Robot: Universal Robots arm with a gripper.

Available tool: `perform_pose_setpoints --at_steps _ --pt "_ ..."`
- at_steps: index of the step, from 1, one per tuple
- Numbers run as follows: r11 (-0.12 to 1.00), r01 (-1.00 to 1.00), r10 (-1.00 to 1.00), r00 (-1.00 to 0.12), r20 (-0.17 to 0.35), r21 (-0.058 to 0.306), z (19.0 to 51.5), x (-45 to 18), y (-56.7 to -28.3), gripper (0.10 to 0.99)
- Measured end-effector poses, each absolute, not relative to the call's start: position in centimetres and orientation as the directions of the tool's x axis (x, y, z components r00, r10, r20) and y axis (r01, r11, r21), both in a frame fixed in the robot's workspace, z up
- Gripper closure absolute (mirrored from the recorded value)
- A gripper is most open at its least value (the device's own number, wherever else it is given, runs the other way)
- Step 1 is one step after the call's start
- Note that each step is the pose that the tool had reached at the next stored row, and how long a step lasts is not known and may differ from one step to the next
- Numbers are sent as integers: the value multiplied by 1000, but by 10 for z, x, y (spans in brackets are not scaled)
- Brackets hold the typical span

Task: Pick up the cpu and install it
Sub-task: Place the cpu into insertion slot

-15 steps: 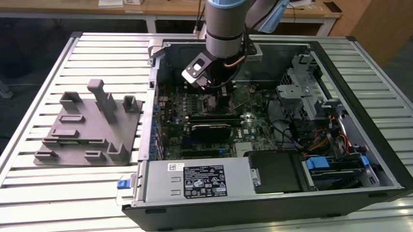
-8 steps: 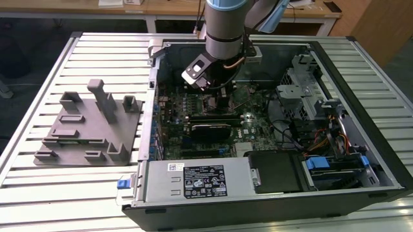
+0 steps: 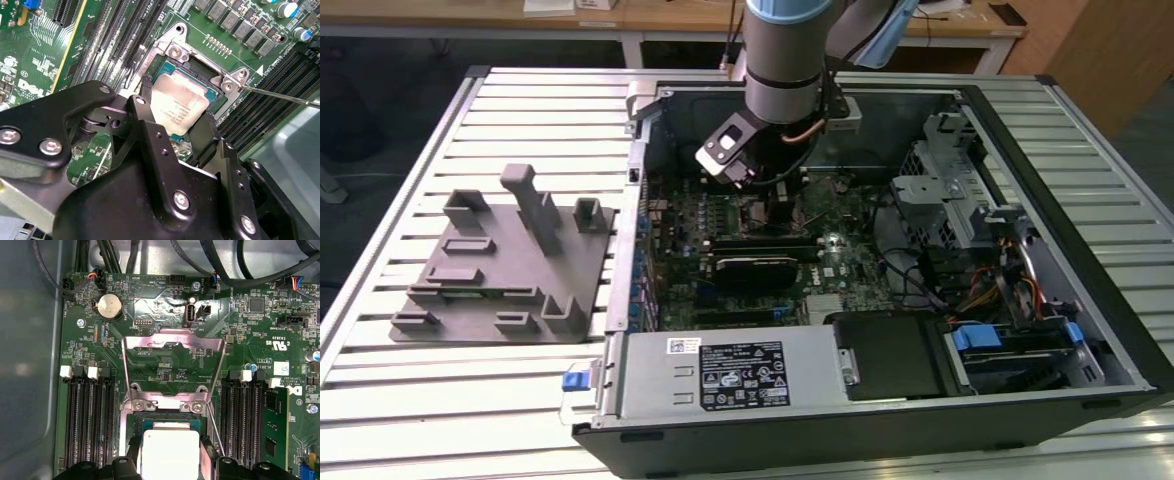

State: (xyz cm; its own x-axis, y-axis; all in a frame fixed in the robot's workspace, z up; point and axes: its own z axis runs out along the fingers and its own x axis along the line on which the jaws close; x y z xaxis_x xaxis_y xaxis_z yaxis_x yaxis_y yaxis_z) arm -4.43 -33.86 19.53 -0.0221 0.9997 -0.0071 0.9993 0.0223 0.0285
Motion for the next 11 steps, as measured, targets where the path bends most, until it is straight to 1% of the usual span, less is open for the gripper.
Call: perform_pose_setpoints --at_steps 11 --pt "22 999 1000 -22 -7 29 193 -44 -337 545"
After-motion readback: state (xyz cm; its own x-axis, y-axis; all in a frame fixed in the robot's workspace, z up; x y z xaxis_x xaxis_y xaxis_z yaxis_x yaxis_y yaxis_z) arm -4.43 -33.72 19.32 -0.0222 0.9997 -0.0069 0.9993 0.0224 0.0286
